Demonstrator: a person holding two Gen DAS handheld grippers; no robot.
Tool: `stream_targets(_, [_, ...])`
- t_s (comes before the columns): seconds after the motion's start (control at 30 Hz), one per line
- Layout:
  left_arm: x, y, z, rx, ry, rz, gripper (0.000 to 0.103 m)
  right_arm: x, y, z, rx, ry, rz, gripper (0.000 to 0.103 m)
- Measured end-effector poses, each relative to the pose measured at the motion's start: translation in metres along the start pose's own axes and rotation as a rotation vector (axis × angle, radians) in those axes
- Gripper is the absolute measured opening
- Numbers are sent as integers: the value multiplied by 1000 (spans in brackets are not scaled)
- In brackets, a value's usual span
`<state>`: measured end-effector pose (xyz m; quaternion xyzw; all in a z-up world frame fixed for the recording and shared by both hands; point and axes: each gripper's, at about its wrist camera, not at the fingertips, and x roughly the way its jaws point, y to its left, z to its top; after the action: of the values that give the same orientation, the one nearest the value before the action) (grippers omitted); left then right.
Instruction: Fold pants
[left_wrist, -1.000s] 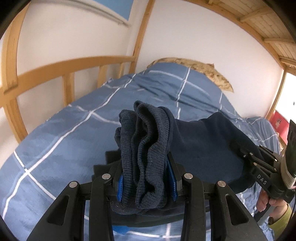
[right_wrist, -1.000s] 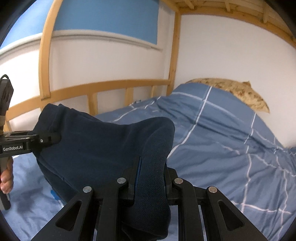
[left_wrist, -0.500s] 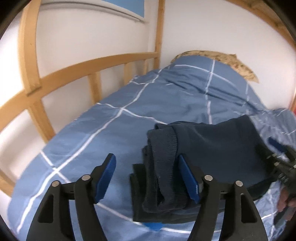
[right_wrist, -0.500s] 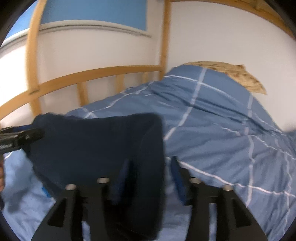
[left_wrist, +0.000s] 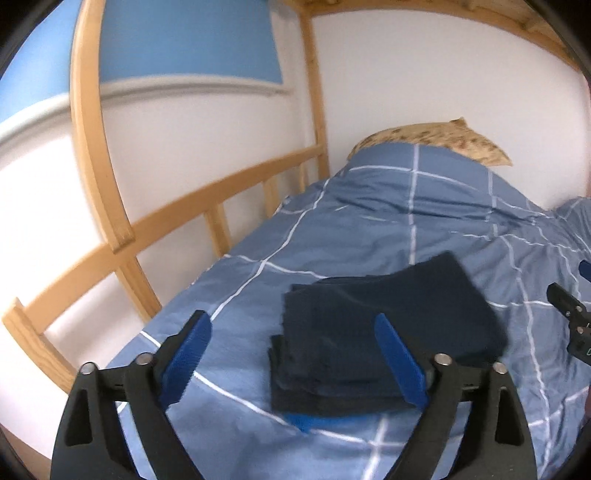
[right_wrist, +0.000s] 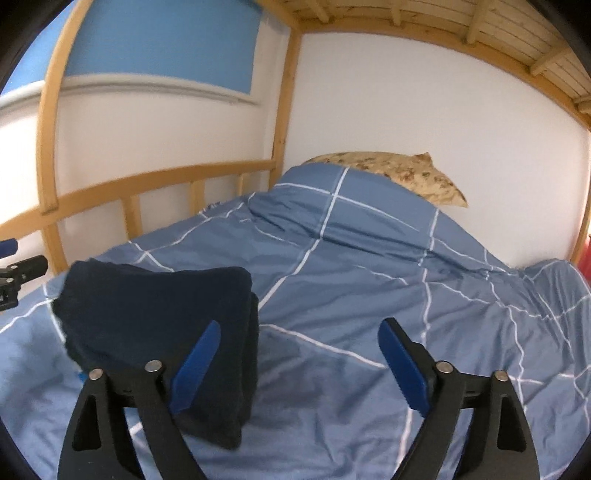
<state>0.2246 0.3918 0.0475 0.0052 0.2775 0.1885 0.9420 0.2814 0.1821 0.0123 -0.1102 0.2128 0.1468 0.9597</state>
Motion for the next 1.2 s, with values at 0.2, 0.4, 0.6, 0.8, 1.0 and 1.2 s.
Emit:
stream_targets(0.2, [-74,-45,-12,48,-49,-65,98,-65,-37,-20,55,-25,15,92])
stream_targets(0.4, [-123,-86,-26,99,-52,-130,98,-134,-73,-50,97,-53,2,92])
stream_targets(0.6, [-172,-127,-51,141,-91,-193,100,-198,-106,-81,130,-84,-49,92])
stream_targets(0.8, [-212,-161,-80,162,-105,-247,101,-250,-133,-114,174,-90,-85,92])
stream_targets(1.0, [-244,-183,-102,164,-122,-281,101,-283,-149,-144,181,-60,-109,92])
stream_targets(1.2, [-266,-201,-119,163,-136,-290,102,-308,-163,-169,178,-45,-152,92])
